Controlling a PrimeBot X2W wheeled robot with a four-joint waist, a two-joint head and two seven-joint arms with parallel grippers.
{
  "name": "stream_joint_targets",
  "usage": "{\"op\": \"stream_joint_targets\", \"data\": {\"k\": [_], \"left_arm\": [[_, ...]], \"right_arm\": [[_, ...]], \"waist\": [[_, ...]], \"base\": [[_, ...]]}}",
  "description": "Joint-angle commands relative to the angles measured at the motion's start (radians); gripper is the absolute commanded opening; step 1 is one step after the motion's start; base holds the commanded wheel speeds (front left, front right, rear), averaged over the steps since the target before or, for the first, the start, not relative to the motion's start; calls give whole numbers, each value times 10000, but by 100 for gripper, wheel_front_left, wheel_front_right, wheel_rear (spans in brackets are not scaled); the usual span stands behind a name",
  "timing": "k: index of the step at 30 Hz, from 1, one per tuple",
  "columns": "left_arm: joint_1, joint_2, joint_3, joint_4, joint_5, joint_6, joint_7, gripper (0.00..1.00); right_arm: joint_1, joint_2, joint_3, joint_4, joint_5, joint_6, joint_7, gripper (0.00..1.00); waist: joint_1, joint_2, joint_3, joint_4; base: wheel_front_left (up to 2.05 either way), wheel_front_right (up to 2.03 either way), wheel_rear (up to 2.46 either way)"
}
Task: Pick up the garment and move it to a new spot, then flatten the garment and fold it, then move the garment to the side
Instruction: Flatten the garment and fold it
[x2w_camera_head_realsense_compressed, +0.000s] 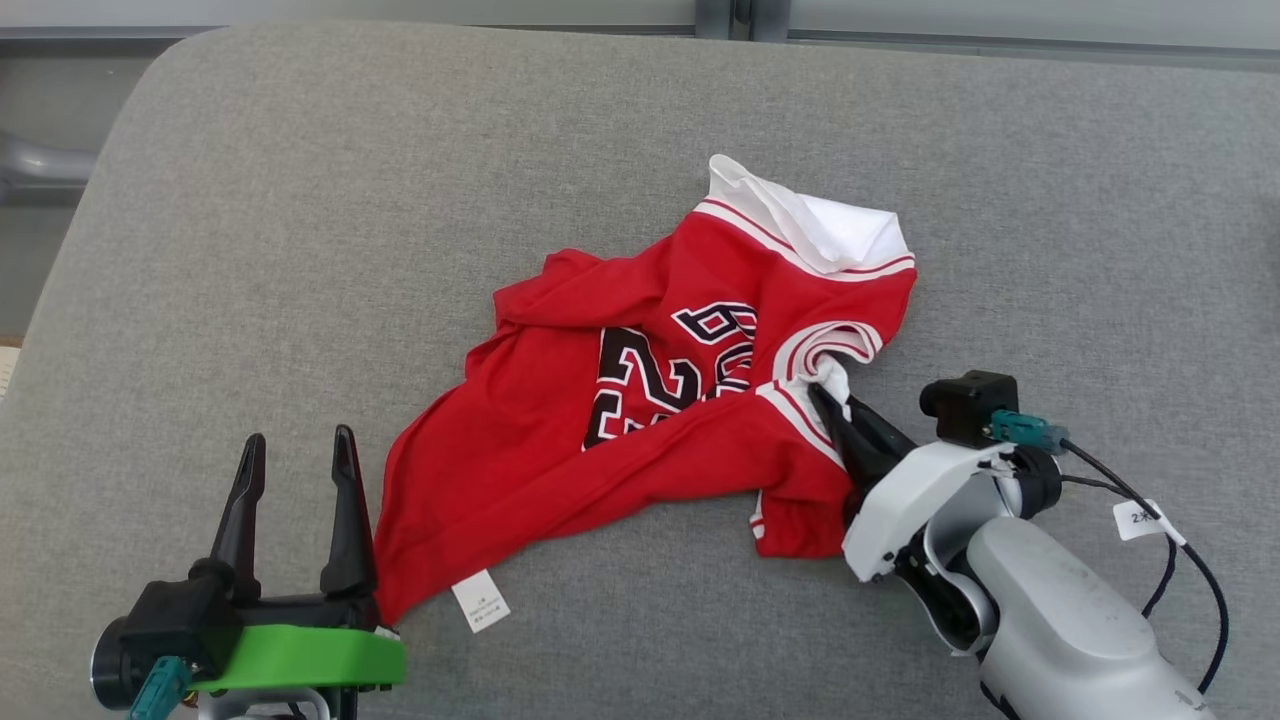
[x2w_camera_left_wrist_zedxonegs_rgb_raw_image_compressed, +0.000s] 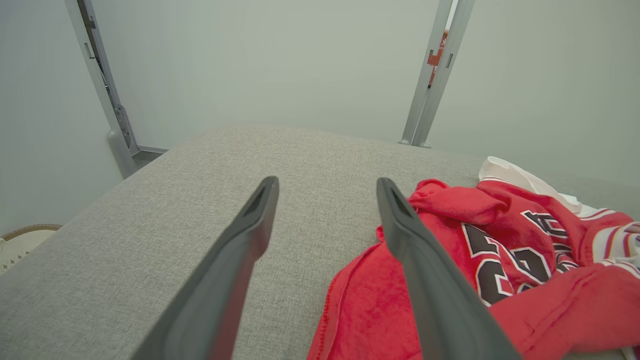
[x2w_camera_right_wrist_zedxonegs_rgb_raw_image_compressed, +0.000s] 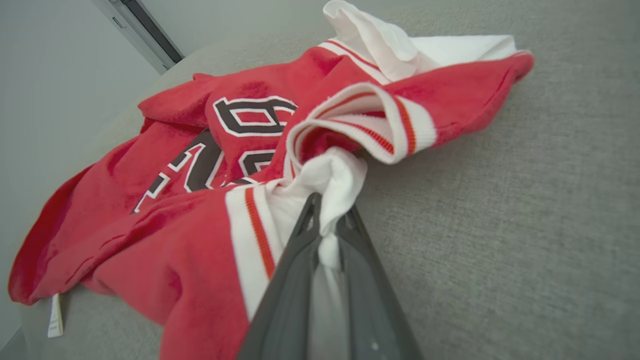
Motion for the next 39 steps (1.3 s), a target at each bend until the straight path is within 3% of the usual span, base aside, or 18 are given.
{"op": "stream_joint_targets", "data": {"k": [1, 8, 15, 17, 21, 23, 24, 25, 26, 27, 33, 39], "left_arm": [[9, -20, 67, 22, 60, -86, -30, 100], [193, -46, 196, 32, 82, -87, -30, 100], [263, -45, -82, 113, -129, -35, -30, 100], [232, -43, -185, 151, -190, -25, -30, 100], [244, -44, -333, 246, -305, 34, -30, 100], [275, -44, -372, 297, -286, 36, -30, 100], [286, -43, -377, 324, -317, 47, -30, 100], [304, -43, -385, 346, -332, 49, -30, 100], [320, -43, -388, 368, -343, 48, -30, 100], [332, -43, -376, 381, -351, 48, -30, 100], [440, -42, -193, 429, -286, 8, -30, 100], [617, -42, -178, 480, -210, -76, -31, 100]], "right_arm": [[-86, -198, 50, -105, 116, -16, -131, 0], [-186, -1524, -89, -1017, -603, -16, -602, 0], [83, -3020, -324, -2107, -3614, -16, -931, 0], [380, -3214, -403, -2296, -4236, -16, -1012, 0], [1248, -3424, -533, -2424, -5098, -16, -1121, 9], [1712, -3433, -683, -2291, -5430, -16, -1145, 21], [1990, -3348, -789, -2177, -5539, -18, -1144, 41], [2229, -3291, -832, -2100, -5682, -16, -1138, 71], [2493, -3184, -899, -2066, -5728, -16, -1142, 91], [2693, -3108, -979, -2057, -5756, -16, -1142, 100], [3952, -2717, -1786, -2076, -5630, -16, -1140, 100], [5056, -2343, -3606, -2968, -5375, -16, -1144, 100]], "waist": [[0, 0, -42, -84], [0, 0, -233, -411], [0, 0, -327, -775], [0, 0, -316, -839], [0, 0, -294, -987], [0, 0, -292, -1079], [0, 0, -301, -1123], [0, 0, -319, -1153], [0, 0, -340, -1184], [0, 0, -361, -1214], [0, 0, -552, -1433], [0, 0, -907, -1504]], "base": [[0, 0, 0], [0, 0, 0], [0, 0, 0], [0, 0, 0], [0, 0, 0], [0, 0, 0], [0, 0, 0], [0, 0, 0], [0, 0, 0], [0, 0, 0], [0, 0, 0], [0, 0, 0]]}}
